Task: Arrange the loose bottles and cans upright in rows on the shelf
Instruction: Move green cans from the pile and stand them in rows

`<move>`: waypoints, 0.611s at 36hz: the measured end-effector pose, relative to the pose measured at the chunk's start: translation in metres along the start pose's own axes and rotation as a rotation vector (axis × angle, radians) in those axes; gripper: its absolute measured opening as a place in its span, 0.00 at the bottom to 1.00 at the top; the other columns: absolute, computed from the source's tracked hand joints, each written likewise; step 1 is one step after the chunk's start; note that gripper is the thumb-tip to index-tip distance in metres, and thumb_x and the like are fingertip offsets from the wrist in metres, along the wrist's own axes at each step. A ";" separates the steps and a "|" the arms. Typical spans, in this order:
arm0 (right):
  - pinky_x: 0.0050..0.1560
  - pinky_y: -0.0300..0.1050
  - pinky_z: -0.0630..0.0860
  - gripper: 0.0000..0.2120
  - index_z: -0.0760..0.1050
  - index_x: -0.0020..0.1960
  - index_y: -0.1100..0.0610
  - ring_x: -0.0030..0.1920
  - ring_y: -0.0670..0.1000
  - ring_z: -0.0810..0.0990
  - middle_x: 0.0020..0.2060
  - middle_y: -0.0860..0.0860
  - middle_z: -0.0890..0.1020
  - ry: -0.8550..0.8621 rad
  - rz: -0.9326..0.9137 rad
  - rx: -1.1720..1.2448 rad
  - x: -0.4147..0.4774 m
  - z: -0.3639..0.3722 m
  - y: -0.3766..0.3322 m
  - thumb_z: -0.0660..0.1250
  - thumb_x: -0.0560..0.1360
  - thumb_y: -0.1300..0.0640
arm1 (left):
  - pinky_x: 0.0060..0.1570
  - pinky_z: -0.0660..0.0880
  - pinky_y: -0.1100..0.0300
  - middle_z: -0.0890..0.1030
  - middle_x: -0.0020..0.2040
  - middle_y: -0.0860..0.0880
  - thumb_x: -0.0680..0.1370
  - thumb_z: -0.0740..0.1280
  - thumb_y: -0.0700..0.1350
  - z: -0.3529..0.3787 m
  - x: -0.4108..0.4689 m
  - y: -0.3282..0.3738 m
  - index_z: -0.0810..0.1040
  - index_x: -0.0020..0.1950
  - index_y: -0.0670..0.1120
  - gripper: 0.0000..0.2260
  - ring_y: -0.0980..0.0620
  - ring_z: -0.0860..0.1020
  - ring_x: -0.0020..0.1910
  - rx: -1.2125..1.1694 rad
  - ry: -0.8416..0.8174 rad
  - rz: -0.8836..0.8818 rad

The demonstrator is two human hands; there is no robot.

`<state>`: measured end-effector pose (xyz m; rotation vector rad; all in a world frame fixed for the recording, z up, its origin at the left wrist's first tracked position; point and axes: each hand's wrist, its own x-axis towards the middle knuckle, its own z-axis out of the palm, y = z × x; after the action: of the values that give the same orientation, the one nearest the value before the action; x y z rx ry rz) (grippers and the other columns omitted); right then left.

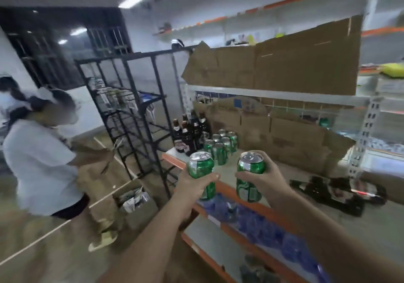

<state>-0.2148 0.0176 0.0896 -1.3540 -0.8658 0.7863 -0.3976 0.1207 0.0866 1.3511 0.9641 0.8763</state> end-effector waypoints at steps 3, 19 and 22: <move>0.50 0.55 0.83 0.21 0.79 0.53 0.50 0.45 0.53 0.86 0.47 0.54 0.87 -0.025 0.045 0.011 0.017 0.023 0.007 0.82 0.67 0.65 | 0.36 0.81 0.63 0.86 0.43 0.46 0.71 0.79 0.35 -0.014 0.010 -0.004 0.82 0.53 0.42 0.13 0.56 0.84 0.37 -0.003 0.024 0.003; 0.44 0.44 0.79 0.23 0.80 0.57 0.51 0.48 0.50 0.87 0.46 0.49 0.88 -0.011 0.153 0.073 0.199 0.042 0.086 0.83 0.66 0.59 | 0.35 0.79 0.66 0.84 0.47 0.53 0.71 0.79 0.39 -0.008 0.180 -0.037 0.77 0.56 0.55 0.20 0.60 0.83 0.39 0.007 0.120 -0.060; 0.44 0.42 0.80 0.22 0.81 0.57 0.50 0.47 0.48 0.86 0.47 0.47 0.87 -0.021 0.162 0.050 0.231 0.043 0.092 0.83 0.66 0.59 | 0.33 0.77 0.68 0.84 0.47 0.53 0.71 0.79 0.39 -0.005 0.206 -0.041 0.76 0.59 0.53 0.22 0.62 0.82 0.37 0.012 0.130 -0.080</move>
<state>-0.1405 0.2468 0.0140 -1.3857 -0.7541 0.9426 -0.3273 0.3120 0.0349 1.2693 1.1180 0.9074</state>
